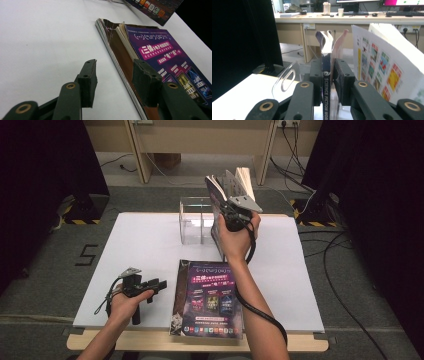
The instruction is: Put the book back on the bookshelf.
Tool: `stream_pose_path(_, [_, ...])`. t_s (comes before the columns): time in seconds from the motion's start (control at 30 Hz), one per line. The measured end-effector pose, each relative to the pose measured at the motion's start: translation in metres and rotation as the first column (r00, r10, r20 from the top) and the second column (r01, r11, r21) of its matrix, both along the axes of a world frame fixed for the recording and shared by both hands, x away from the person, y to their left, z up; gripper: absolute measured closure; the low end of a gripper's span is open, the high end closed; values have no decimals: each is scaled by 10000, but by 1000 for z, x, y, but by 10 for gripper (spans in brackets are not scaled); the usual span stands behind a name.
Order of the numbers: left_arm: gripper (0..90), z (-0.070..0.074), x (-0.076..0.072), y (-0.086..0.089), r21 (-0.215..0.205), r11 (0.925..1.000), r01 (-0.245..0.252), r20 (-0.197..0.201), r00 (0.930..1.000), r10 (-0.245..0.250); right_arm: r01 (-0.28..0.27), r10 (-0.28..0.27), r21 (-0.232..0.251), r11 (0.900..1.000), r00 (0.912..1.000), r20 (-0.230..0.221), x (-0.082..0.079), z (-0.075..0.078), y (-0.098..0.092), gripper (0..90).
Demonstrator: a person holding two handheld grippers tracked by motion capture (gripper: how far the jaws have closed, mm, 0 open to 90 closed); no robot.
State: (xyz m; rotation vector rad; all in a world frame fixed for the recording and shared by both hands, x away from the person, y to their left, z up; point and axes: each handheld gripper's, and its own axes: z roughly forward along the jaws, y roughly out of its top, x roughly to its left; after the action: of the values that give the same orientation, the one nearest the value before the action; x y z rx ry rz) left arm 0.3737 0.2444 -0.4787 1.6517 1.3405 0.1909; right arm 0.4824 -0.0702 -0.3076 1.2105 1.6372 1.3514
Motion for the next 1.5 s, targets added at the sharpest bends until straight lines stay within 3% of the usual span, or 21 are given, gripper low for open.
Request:
stream_pose_path(0.17, [540, 0, 0, 0, -37, 10000, -19, -6, 10000, 19, 35, -34, 21, 10000, 9997, -243, -10, -3, -5, 758])
stream_pose_path(0.47, [539, 0, 0, 0, -93, 10000, -15, -31, 10000, 15, 55, -54, 3, 10000, 9982, -592, -12, -3, -7, 731])
stream_pose_path(0.87, [540, 0, 0, 1, -112, 9999, -11, -63, 10000, 11, 237, -251, -130, 9996, 9927, -1182, 5, 9, -1, 709])
stream_pose_path(1.17, [540, 1, 1, 2, -223, 9997, -49, -67, 10000, 48, 383, -394, -104, 9992, 9888, -1441, 12, 7, 3, 743])
stream_pose_path(1.37, [540, 0, 1, 3, -209, 9998, -67, -89, 9999, 66, 446, -524, -550, 9975, 9873, -1503, 16, 10, 7, 819])
stream_pose_path(1.5, [540, 0, 1, 3, -237, 9997, -65, -77, 10000, 63, 349, -428, -669, 9972, 9918, -1201, 15, 9, 4, 843])
